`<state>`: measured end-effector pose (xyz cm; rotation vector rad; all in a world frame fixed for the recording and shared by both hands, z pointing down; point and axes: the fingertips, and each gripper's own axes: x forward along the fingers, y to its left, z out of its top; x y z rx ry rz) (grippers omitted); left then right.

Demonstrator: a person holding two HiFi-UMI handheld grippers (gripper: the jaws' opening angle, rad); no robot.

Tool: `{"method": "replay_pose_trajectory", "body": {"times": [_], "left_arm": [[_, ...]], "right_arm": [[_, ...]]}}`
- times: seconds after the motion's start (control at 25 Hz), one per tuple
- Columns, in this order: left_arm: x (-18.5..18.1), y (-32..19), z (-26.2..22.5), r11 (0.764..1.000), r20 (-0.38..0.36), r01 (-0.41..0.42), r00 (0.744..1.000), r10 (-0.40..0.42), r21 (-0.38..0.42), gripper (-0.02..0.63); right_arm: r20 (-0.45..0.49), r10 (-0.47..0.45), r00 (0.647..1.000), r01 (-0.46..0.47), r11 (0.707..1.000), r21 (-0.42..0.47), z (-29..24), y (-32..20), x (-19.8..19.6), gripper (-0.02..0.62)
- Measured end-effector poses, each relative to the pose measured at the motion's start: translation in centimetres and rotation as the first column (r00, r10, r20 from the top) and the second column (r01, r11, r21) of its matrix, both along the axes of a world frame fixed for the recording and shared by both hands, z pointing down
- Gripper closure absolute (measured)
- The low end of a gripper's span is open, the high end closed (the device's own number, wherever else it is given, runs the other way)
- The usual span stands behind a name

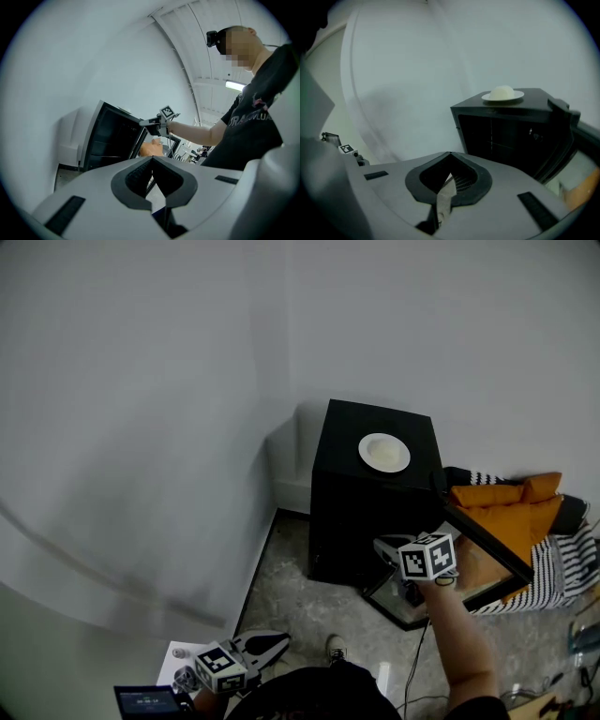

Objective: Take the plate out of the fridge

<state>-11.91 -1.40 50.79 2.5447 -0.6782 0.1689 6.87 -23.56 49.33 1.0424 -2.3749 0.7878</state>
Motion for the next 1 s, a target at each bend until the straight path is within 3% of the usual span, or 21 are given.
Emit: {"method": "replay_pose_trajectory", "body": {"times": [0.24, 0.36, 0.68, 1.0], "left_arm": [[0.6, 2.2, 0.7, 0.994, 0.015, -0.108, 0.994, 0.108, 0.001, 0.601], [0.9, 3.2, 0.9, 0.984, 0.019, -0.176, 0.984, 0.177, -0.010, 0.601], [1.7, 6.0, 1.5, 0.936, 0.014, -0.346, 0.938, 0.347, -0.062, 0.601], [3.3, 7.6, 1.1, 0.927, -0.029, -0.371, 0.929, 0.370, -0.051, 0.601]], "right_arm": [[0.245, 0.088, 0.966, -0.081, 0.996, -0.038, 2.5, 10.8, -4.9, 0.589], [0.308, 0.131, 0.943, -0.118, 0.991, -0.058, 4.3, 16.1, -6.8, 0.589], [0.329, 0.276, 0.903, -0.260, 0.961, -0.090, 5.9, 26.6, -8.2, 0.589], [0.297, 0.283, 0.912, -0.281, 0.958, -0.051, 4.9, 30.3, -7.8, 0.589]]}}
